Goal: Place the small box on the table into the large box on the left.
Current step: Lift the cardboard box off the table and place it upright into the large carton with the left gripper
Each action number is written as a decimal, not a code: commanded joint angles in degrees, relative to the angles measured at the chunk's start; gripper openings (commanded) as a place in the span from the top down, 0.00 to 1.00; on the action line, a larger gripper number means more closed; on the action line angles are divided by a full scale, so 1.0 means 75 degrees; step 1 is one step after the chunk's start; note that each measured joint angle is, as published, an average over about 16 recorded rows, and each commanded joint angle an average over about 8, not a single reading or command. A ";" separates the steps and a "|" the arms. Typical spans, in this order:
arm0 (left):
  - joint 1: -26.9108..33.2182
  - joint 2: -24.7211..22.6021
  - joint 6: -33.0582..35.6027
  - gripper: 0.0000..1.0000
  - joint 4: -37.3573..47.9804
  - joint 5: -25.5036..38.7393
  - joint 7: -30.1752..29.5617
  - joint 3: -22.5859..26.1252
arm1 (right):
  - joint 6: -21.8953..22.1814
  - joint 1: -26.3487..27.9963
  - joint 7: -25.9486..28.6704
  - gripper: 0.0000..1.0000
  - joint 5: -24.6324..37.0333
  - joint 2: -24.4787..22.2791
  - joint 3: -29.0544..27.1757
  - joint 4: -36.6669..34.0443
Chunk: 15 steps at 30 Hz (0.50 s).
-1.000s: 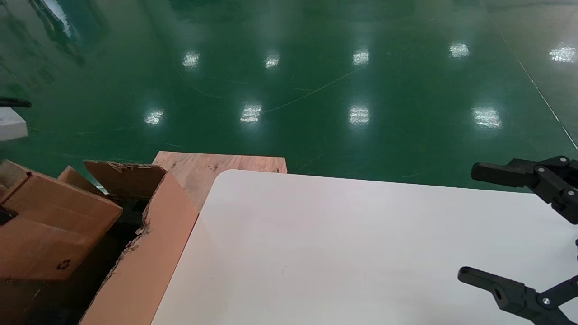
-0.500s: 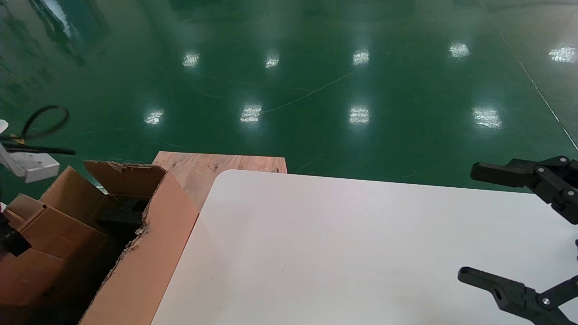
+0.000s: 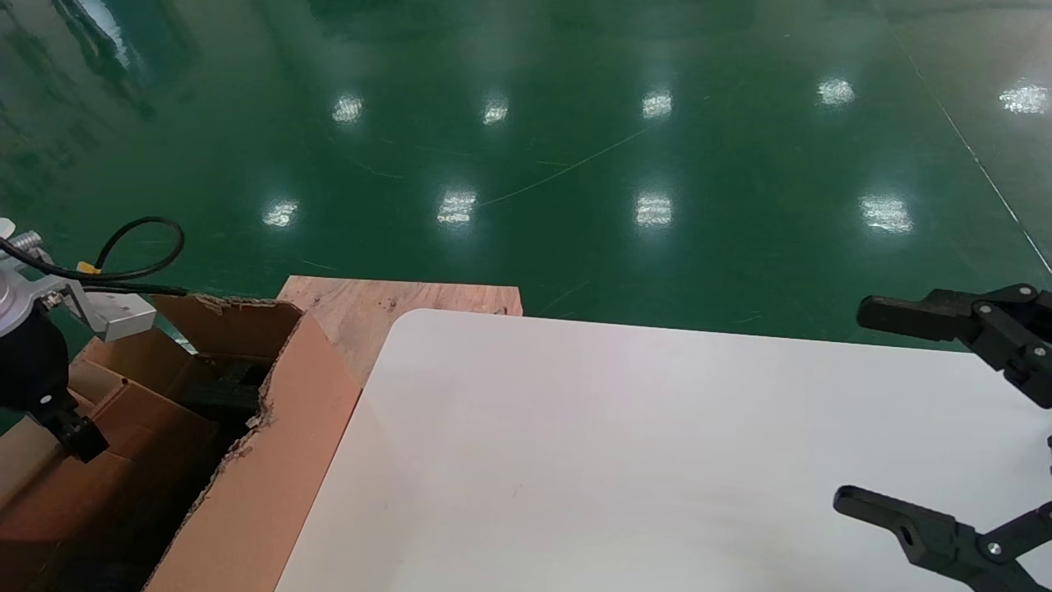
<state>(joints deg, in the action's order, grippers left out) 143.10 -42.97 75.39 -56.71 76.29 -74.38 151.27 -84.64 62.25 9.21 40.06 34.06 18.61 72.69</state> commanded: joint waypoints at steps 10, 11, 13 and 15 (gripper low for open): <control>-0.0525 -0.0214 -0.0021 1.00 0.0725 -0.0273 -0.0079 -0.0087 | 0.0001 0.0000 -0.0001 0.00 -0.0001 -0.0001 0.0002 0.0000; -0.0566 -0.0231 -0.0031 1.00 0.0771 -0.0286 -0.0082 -0.0093 | 0.0001 0.0001 -0.0001 0.00 -0.0001 -0.0001 0.0002 0.0000; -0.0641 -0.0264 -0.0054 1.00 0.0855 -0.0304 -0.0095 -0.0102 | 0.0001 0.0001 -0.0001 0.00 -0.0002 -0.0001 0.0003 0.0000; -0.0718 -0.0299 -0.0092 1.00 0.0935 -0.0308 -0.0140 -0.0105 | 0.0001 0.0001 -0.0001 0.00 -0.0002 -0.0001 0.0003 0.0000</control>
<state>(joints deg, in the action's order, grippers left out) 137.66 -45.22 74.60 -49.78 74.06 -75.76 150.53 -84.63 62.25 9.20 40.04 34.05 18.63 72.69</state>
